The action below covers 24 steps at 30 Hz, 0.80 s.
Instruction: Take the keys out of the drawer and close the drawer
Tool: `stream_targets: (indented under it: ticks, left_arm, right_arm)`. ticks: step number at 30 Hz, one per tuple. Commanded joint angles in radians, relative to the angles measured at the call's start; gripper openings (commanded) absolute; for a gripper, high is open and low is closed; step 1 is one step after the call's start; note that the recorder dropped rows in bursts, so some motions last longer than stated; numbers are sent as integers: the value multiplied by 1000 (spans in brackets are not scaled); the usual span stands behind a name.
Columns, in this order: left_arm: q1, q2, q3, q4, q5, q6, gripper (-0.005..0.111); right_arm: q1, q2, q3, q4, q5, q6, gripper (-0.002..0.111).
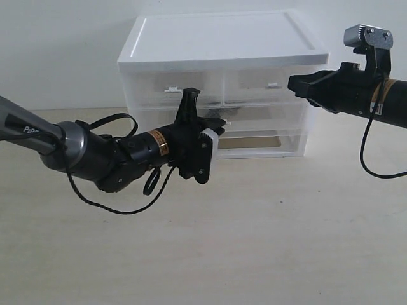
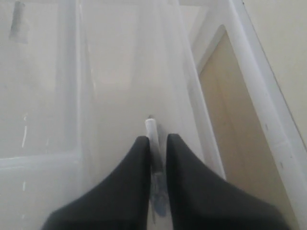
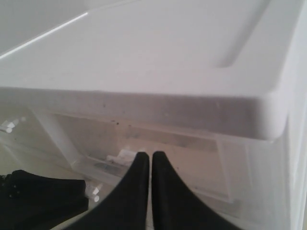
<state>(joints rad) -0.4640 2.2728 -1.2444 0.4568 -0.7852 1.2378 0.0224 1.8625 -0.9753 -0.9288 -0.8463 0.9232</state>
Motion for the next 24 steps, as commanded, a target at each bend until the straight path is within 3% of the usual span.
stream_targets:
  ticks: [1, 7, 9, 16, 24]
  left_arm:
    - [0, 37, -7, -94, 22, 126, 8]
    - [-12, 37, -7, -179, -4, 150, 11]
    - [-29, 37, -5, -226, 1, 150, 7]
    - [-135, 37, 14, -534, 1, 375, 4]
    - [-246, 26, 108, -659, -37, 490, 4]
  right_arm:
    - [-2, 0, -4, -4, -2, -5, 0]
    - [-2, 0, -4, -4, -1, -10, 0]
    - [-2, 0, -4, -4, -1, -10, 0]
    - [-2, 0, -4, -4, 4, -13, 0]
    - [-2, 0, -4, -4, 4, -13, 0]
